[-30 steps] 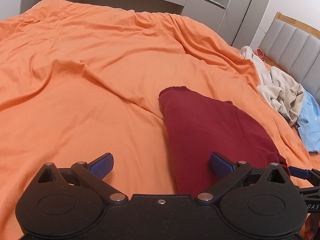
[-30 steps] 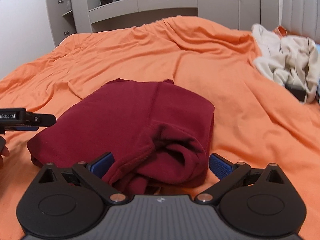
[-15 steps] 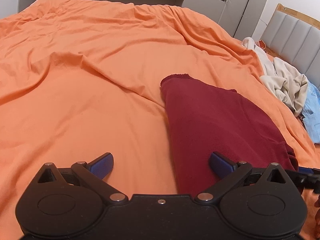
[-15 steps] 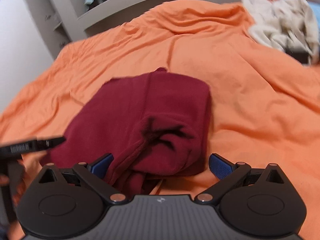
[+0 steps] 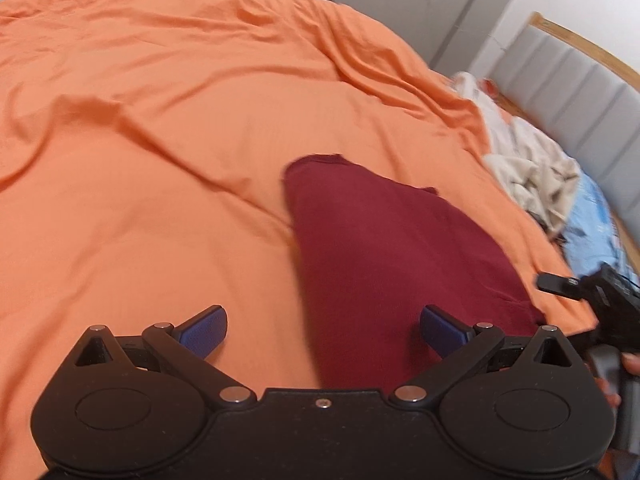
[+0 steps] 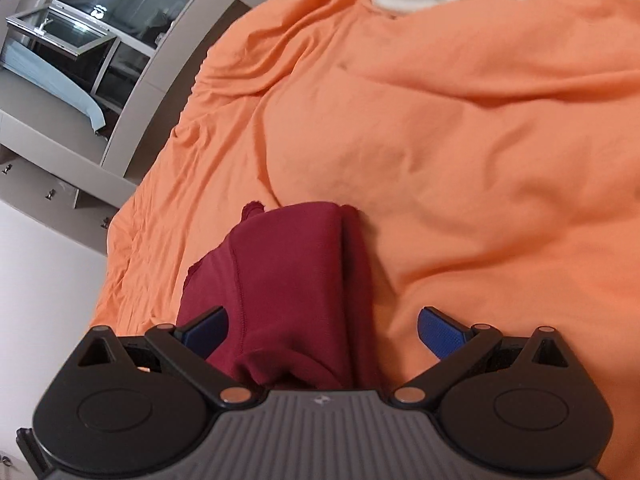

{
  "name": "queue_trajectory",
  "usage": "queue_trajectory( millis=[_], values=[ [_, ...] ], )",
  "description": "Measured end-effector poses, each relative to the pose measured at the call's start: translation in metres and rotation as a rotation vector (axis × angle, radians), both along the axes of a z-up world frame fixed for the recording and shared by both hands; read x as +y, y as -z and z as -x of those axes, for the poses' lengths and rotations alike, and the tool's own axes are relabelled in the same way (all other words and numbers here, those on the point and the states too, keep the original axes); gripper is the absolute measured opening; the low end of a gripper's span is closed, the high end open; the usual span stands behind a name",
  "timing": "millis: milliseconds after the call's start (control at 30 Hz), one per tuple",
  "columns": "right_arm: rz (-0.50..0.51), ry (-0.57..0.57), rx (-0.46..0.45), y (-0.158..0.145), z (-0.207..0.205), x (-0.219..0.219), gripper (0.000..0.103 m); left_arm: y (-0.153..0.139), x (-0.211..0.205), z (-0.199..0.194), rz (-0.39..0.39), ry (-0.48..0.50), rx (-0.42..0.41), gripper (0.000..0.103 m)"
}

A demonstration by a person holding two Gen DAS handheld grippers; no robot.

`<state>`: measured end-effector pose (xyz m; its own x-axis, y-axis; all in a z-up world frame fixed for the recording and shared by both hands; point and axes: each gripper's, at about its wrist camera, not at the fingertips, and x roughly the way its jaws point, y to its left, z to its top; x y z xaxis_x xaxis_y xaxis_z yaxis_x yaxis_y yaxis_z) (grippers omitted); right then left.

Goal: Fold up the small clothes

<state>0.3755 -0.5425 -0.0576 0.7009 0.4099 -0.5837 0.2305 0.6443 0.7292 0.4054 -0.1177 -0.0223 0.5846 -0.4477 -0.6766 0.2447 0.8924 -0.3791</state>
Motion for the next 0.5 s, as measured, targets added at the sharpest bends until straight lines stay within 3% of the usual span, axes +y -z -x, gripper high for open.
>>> queue_trajectory(
  millis=[167, 267, 500],
  values=[
    [0.021, 0.009, 0.029, 0.012, -0.01, 0.007, 0.103, 0.021, -0.007, -0.018, 0.039, 0.1, 0.035, 0.103],
    [0.026, 0.014, 0.034, 0.015, -0.01, 0.011, 0.103, 0.033, -0.005, -0.023, 0.084, 0.085, 0.068, 0.103],
    [0.097, 0.018, 0.016, 0.014, -0.007, 0.023, 0.103, 0.031, -0.004, -0.023, 0.086, 0.078, 0.071, 0.103]
  ],
)
